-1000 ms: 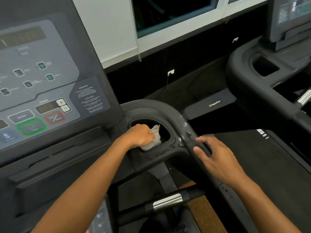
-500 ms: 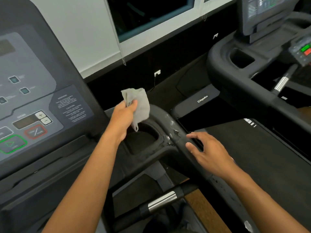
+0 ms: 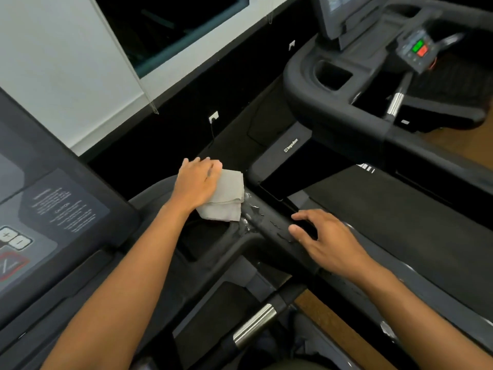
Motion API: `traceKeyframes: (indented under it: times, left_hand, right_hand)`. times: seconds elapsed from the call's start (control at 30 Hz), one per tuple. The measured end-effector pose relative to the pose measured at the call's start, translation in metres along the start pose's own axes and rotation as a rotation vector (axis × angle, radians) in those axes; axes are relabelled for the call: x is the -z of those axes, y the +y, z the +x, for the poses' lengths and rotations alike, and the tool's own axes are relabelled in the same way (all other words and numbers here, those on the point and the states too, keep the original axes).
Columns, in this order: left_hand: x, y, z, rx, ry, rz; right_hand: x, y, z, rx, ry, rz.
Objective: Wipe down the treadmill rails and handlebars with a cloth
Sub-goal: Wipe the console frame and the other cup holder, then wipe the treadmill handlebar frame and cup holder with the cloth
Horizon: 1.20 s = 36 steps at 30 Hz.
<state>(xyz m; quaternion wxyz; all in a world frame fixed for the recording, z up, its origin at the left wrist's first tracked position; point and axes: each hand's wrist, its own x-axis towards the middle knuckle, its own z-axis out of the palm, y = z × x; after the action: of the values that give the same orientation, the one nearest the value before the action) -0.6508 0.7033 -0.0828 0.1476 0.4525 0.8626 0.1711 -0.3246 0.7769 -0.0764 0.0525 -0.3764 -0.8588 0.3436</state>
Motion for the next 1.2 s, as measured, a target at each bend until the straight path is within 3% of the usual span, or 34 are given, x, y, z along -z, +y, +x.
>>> traceKeyframes:
  times: [0.13,0.33,0.43,0.6,0.8,0.9,1.0,1.07,1.2]
  left_hand:
    - [-0.043,-0.02,0.015,-0.148,-0.036,0.233]
    - [-0.064,-0.012,0.025,-0.4,0.132,0.421]
    - [-0.073,-0.003,0.016,-0.475,0.101,0.443]
    - [-0.093,0.05,-0.014,-0.406,0.139,0.326]
    - [-0.126,0.111,-0.076,-0.566,0.029,0.319]
    - [-0.127,0.106,-0.074,-0.69,0.034,0.288]
    - [-0.117,0.08,-0.034,-0.773,0.007,0.48]
    - [-0.101,0.057,-0.001,-0.764,0.025,0.614]
    - [-0.074,0.044,0.017,-0.484,0.051,0.582]
  right_hand:
    - [-0.004,-0.002,-0.006,-0.029,0.029,-0.01]
    - [-0.007,0.009,-0.022,-0.123,0.077,-0.026]
    - [-0.008,0.009,-0.03,-0.161,0.103,-0.018]
    - [-0.009,0.009,-0.036,-0.195,0.142,-0.011]
    - [-0.009,0.004,-0.039,-0.187,0.181,-0.007]
    - [-0.007,0.004,-0.041,-0.182,0.17,-0.024]
    - [-0.001,0.01,-0.049,-0.193,0.162,-0.043]
    - [0.002,0.018,-0.059,-0.213,0.155,-0.049]
    - [0.002,0.038,-0.093,-0.259,0.133,-0.053]
